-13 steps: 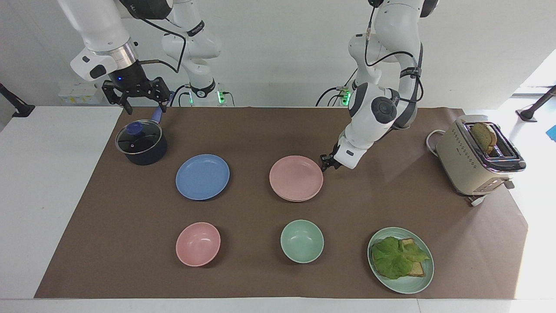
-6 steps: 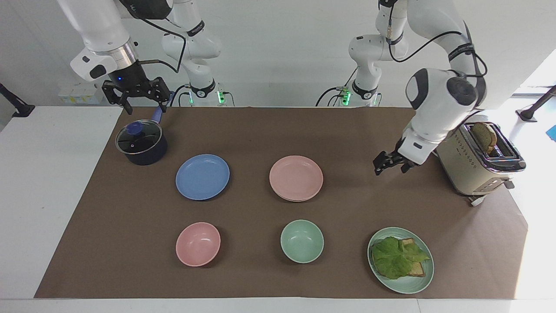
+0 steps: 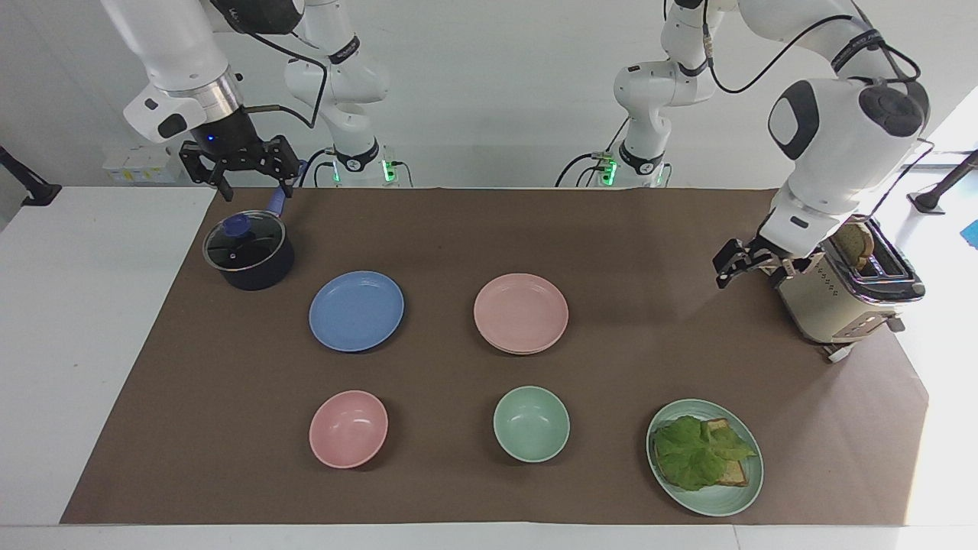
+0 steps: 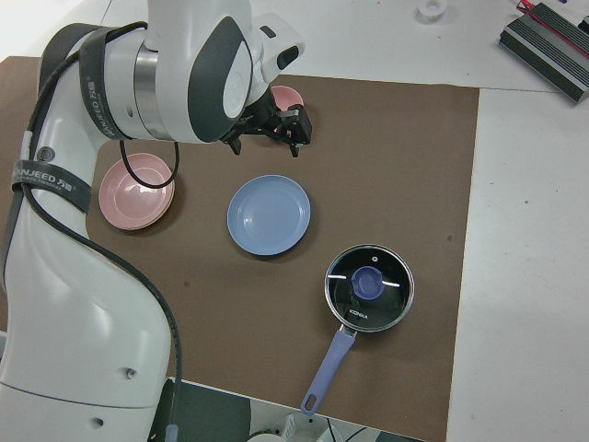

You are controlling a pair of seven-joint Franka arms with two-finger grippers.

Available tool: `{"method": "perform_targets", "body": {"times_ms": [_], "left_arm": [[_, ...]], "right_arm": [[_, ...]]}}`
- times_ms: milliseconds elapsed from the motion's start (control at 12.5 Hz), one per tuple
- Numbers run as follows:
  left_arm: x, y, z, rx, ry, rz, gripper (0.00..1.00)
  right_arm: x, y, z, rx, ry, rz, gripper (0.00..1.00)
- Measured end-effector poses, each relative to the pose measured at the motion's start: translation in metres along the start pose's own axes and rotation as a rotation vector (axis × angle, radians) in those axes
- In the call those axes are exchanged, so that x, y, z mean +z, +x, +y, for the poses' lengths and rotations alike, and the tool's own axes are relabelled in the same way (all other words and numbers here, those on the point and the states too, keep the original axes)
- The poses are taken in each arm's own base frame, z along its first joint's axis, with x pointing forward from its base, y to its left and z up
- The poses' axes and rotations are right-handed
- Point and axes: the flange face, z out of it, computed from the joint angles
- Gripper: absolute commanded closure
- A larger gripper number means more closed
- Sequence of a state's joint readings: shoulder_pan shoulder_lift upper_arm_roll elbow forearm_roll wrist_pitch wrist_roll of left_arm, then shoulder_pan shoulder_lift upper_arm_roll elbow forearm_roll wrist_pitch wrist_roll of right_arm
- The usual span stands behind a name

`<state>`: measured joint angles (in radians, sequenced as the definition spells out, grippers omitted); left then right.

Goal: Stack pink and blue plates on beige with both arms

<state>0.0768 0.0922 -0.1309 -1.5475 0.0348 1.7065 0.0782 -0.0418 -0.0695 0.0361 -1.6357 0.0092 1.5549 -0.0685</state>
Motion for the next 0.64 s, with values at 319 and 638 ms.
{"method": "perform_targets", "body": {"times_ms": [319,638], "left_arm": [[-0.0082,-0.0072,-0.0022,0.002,0.002,-0.01,0.0],[-0.0078,-0.0076,-0.0027,0.001,0.002,-0.013,0.0]], "right_arm": [[0.0,-0.0001,0.0011,0.002,0.0,0.0,0.0],[-0.001,0.0053,0.0027,0.004,-0.003,0.045,0.0]]}}
